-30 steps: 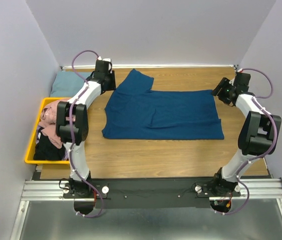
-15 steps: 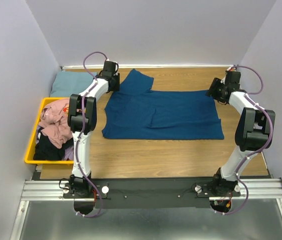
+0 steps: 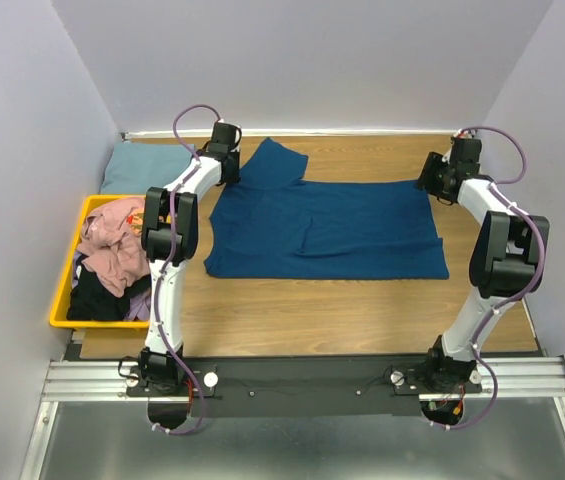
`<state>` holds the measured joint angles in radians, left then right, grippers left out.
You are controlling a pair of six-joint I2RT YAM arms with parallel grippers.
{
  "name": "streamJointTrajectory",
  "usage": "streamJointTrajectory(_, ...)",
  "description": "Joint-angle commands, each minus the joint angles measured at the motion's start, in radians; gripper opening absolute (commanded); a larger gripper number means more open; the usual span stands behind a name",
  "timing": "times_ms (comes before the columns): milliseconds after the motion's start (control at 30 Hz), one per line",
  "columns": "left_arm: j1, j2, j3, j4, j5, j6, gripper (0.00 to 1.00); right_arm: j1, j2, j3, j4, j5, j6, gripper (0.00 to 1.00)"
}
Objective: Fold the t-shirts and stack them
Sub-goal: Fold the tshirt
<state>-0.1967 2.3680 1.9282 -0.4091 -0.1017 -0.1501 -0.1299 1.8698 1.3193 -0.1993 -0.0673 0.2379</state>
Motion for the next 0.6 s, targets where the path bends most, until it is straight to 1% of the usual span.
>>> streamJointTrajectory(0,-0.006,0.03,0.026,-0.048,-0.006,0.021,0.33,0.009,0.051,0.066,-0.009,0.032,-0.035,0.66)
streamJointTrajectory(100,-0.013,0.031,0.028,-0.062,-0.001,0.03,0.32,0.01,0.078,0.096,-0.009,0.021,-0.046,0.66)
streamJointTrajectory(200,-0.017,0.037,0.032,-0.085,-0.003,0.037,0.25,0.01,0.101,0.113,-0.009,0.017,-0.058,0.66)
streamJointTrajectory(233,-0.018,0.039,0.04,-0.092,-0.001,0.035,0.24,0.01,0.107,0.121,-0.009,0.012,-0.061,0.66)
streamJointTrajectory(267,-0.017,0.04,0.041,-0.106,0.002,0.037,0.19,0.009,0.12,0.126,-0.009,0.008,-0.074,0.66)
streamJointTrajectory(300,-0.018,0.039,0.04,-0.108,0.0,0.037,0.17,0.01,0.127,0.132,-0.009,0.003,-0.083,0.66)
streamJointTrajectory(367,-0.017,0.036,0.035,-0.112,0.003,0.038,0.05,0.01,0.149,0.147,-0.009,-0.012,-0.11,0.67)
streamJointTrajectory(400,-0.017,0.034,0.029,-0.111,0.002,0.041,0.04,0.01,0.155,0.155,-0.009,-0.022,-0.121,0.67)
streamJointTrajectory(433,-0.017,0.033,0.025,-0.109,-0.001,0.04,0.0,0.01,0.164,0.161,-0.009,-0.026,-0.132,0.67)
streamJointTrajectory(567,-0.017,0.02,0.011,-0.089,-0.001,0.046,0.0,0.01,0.213,0.221,-0.009,-0.026,-0.186,0.67)
